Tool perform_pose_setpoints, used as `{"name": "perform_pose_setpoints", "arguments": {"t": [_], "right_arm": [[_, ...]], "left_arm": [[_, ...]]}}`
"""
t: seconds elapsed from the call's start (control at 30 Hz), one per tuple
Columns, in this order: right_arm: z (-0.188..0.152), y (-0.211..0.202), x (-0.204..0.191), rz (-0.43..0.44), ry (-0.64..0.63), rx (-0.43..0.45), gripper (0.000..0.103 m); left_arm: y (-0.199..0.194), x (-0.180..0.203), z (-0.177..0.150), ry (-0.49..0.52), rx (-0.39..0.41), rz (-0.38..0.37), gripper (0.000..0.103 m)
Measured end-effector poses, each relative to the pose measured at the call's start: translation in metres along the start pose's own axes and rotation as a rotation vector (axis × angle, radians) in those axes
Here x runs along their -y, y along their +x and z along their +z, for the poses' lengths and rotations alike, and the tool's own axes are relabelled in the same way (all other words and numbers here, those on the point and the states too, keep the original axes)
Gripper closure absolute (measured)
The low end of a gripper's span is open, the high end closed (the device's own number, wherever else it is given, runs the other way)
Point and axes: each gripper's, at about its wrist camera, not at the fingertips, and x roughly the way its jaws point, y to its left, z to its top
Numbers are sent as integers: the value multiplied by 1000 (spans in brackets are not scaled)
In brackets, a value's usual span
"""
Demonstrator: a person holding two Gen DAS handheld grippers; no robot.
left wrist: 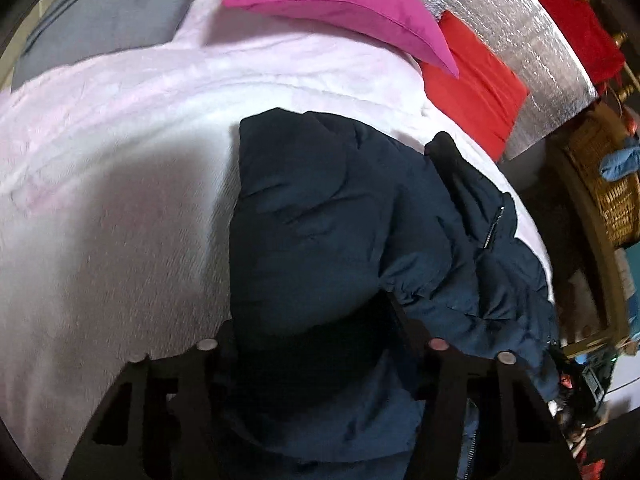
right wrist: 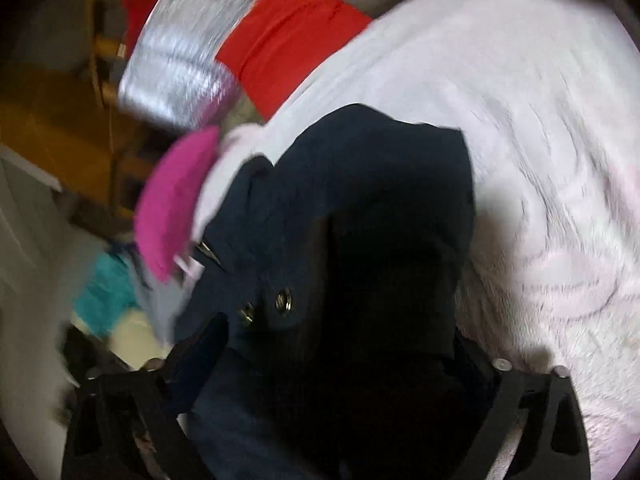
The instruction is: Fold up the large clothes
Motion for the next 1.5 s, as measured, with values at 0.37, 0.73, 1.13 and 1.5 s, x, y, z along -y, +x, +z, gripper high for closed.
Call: {"name": "perform_pose_setpoints", "arguments": {"t": [0.37,0.73,1.13,1.5], "right_arm": [[5,-4,-18,-81,-65,51,64],[-16,-59,5,-49,48,71,35],[-118,-127,-59,-114,-202,139,30],[-289,-179,-105,-100,-392,110,29]], "left_arm": [[12,11,9,61,37,61,56],[-30,21,-16,136,47,179,45],[-128,44,-144,288,281,269,28],[-182,66,-284,383,294,266,28]]}}
